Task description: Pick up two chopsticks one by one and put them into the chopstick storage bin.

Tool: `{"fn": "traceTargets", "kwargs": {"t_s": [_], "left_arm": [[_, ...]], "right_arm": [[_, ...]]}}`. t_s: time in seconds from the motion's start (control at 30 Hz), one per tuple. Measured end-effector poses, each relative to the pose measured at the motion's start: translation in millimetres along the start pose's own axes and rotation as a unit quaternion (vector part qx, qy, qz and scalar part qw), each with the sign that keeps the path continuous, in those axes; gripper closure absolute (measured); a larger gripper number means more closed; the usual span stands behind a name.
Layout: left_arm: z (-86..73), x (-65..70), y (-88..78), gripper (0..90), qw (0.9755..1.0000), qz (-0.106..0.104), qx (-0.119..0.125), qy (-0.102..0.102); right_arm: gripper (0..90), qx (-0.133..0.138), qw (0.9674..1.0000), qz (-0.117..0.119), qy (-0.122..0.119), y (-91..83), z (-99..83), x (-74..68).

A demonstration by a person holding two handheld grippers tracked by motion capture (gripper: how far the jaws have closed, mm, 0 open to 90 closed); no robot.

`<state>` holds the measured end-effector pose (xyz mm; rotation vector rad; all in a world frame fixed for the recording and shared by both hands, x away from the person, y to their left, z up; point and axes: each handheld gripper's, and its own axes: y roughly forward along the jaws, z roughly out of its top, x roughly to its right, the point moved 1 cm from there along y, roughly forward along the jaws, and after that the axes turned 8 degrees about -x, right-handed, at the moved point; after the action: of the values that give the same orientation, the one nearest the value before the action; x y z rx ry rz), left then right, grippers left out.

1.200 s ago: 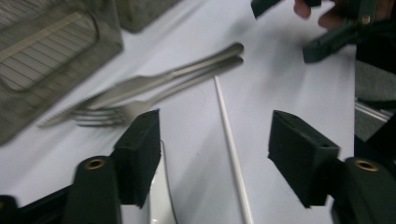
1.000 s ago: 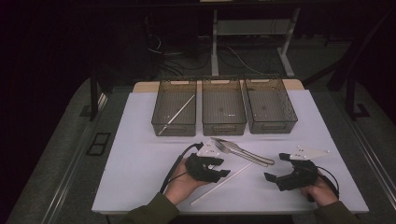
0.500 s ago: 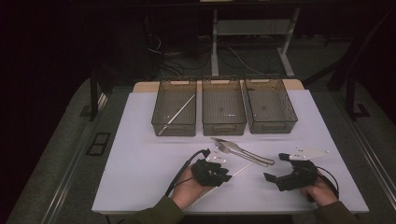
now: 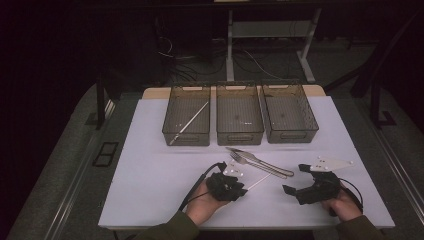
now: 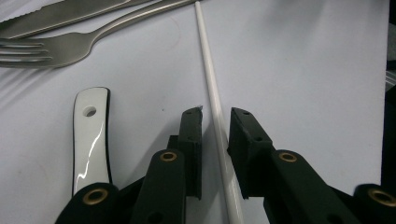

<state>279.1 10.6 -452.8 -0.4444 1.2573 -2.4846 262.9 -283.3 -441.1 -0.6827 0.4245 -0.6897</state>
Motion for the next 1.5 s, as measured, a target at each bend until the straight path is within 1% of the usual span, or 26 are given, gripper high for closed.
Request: {"fn": "traceTargets", "kwargs": {"t_s": [0.07, 0.13, 0.27, 0.37, 0.4, 0.5, 0.57, 0.67, 0.73, 0.87, 1.0, 1.03, 1.2, 1.4, 1.5], "left_arm": [[0.0, 0.5, 0.1, 74.6, 1.0, 0.003, -0.001, 0.001], [0.0, 0.5, 0.0, 77.2, 0.9999, 0.007, -0.003, 0.006], [0.0, -0.1, 0.2, 83.5, 1.0, 0.005, -0.004, 0.005], [0.0, 0.1, 0.1, 83.9, 1.0, 0.006, -0.005, 0.004], [0.0, 0.3, 0.5, 84.1, 1.0, 0.005, -0.002, -0.001], [-0.4, -0.4, 0.0, 84.5, 1.0, 0.002, -0.003, -0.001], [-0.5, -0.4, 0.3, 84.8, 1.0, 0.0, 0.001, -0.009], [-0.1, -0.2, 0.1, 84.9, 0.9999, -0.004, 0.0, -0.011], [0.2, 0.4, -0.5, 85.1, 0.9999, -0.008, -0.006, -0.006], [1.7, 1.7, -1.5, 85.1, 0.9999, -0.013, -0.004, -0.003], [3.5, 3.9, -5.9, 85.2, 0.9997, -0.022, 0.004, -0.007], [4.0, 4.5, -7.1, 85.2, 0.9996, -0.023, 0.011, -0.012], [5.2, 1.7, -15.0, 85.1, 0.9989, -0.033, 0.028, -0.018], [7.3, 0.2, -25.2, 85.2, 0.9974, -0.04, 0.053, -0.027], [8.0, -1.4, -31.4, 85.1, 0.9966, -0.04, 0.065, -0.031]], "right_arm": [[1.6, 0.0, 1.0, 0.0, 0.0, 0.1, 0.0, 0.0], [1.6, 0.0, 1.0, 0.0, 0.0, 0.0, 0.0, 0.0], [1.7, 0.0, 1.0, -0.001, 0.0, 0.0, 0.0, 0.4], [1.7, -0.002, 1.0, 0.0, 0.0, 0.4, 0.0, -0.1], [1.6, -0.002, 1.0, 0.0, 0.0, 0.5, 0.0, -0.1], [1.6, -0.003, 1.0, 0.0, 0.001, 0.6, 0.0, -0.2], [1.7, -0.002, 1.0, 0.0, 0.0, 0.5, 0.0, -0.2], [1.6, -0.002, 1.0, 0.001, 0.0, 0.3, 0.0, -0.1], [1.6, -0.002, 1.0, 0.001, -0.001, 0.3, 0.0, -0.1], [1.6, -0.002, 1.0, 0.001, -0.001, 0.2, 0.0, -0.2], [1.7, -0.001, 1.0, 0.001, -0.002, -0.1, 0.0, -0.2], [1.6, -0.002, 1.0, 0.001, -0.002, -0.1, 0.0, -0.2], [1.6, -0.002, 1.0, 0.001, -0.002, 0.2, 0.1, -0.2], [1.7, -0.001, 1.0, 0.001, -0.002, 0.1, 0.1, -0.2], [1.7, -0.002, 1.0, 0.001, -0.003, 0.4, 0.1, -0.4]]}}
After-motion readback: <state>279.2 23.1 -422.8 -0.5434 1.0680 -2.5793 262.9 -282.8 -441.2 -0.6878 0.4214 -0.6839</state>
